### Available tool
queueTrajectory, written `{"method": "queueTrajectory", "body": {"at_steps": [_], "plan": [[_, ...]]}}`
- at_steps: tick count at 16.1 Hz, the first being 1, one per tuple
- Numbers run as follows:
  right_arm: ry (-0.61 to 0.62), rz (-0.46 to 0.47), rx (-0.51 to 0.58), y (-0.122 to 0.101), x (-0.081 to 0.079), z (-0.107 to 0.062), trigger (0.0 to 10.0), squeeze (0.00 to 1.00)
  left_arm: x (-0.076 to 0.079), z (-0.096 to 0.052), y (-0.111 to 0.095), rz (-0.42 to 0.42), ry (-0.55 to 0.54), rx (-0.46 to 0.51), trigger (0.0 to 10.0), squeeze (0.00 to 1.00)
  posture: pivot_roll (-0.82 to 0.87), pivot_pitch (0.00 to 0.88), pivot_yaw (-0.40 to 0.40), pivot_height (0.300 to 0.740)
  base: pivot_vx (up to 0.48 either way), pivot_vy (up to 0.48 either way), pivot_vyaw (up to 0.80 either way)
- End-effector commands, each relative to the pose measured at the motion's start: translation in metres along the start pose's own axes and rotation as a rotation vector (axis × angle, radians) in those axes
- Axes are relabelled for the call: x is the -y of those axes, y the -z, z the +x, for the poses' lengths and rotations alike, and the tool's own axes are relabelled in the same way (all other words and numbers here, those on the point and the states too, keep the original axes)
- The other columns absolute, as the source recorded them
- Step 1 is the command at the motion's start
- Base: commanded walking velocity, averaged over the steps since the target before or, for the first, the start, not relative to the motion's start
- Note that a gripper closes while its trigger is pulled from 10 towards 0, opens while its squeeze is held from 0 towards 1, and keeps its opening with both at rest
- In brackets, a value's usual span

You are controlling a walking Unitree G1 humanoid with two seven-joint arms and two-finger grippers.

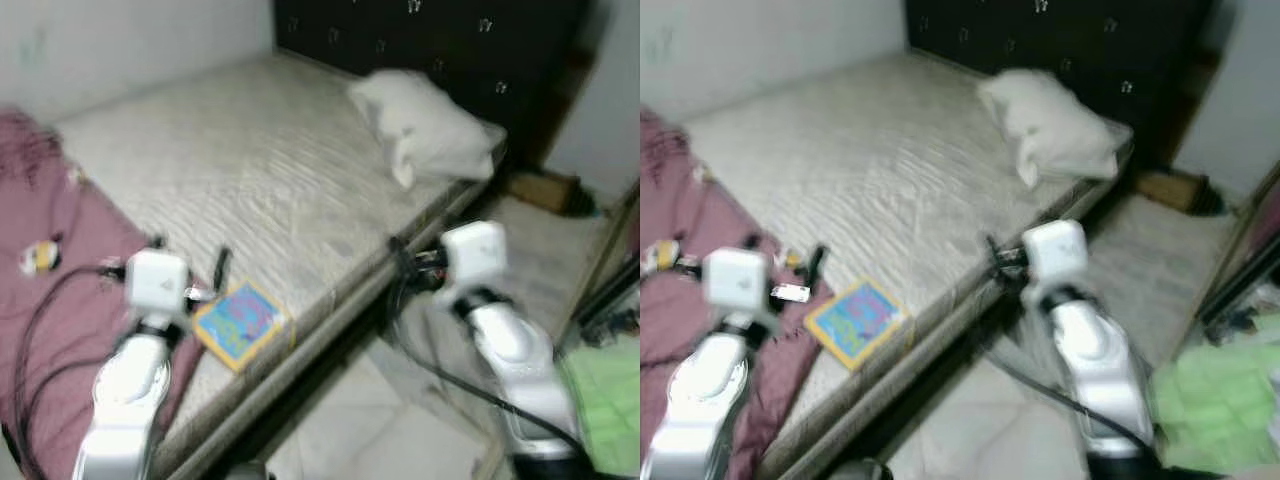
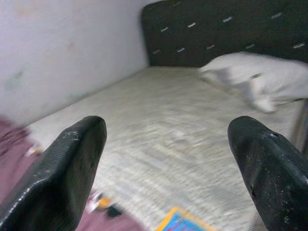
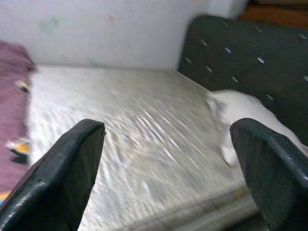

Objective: Clean up the room

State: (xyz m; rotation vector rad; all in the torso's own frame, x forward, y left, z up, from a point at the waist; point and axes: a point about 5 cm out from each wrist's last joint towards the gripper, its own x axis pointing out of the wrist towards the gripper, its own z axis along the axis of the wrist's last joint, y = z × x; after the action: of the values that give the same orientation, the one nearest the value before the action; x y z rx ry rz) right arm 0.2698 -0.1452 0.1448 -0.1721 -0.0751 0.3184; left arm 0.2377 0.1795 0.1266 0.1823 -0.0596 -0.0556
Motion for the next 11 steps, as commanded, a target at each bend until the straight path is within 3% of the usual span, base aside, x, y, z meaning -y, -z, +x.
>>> {"method": "queueTrajectory", "body": {"at_steps": [1,11], "plan": [[0.037,-0.021,-0.012,0.0021,0.0094,-0.0026,10.0,0.0,0.0037,0.0017,-0.0058,-0.001,0.014,0.03,10.0,0.0,0.0,0.0,-0.008,0.74,0.0,0.0,0.79],[0.038,-0.027,-0.001,0.0019,0.0084,0.0001,10.0,0.0,0.0057,0.0039,-0.0065,-0.007,0.01,0.036,10.0,0.0,0.0,0.0,-0.009,0.74,0.0,0.0,0.79]]}}
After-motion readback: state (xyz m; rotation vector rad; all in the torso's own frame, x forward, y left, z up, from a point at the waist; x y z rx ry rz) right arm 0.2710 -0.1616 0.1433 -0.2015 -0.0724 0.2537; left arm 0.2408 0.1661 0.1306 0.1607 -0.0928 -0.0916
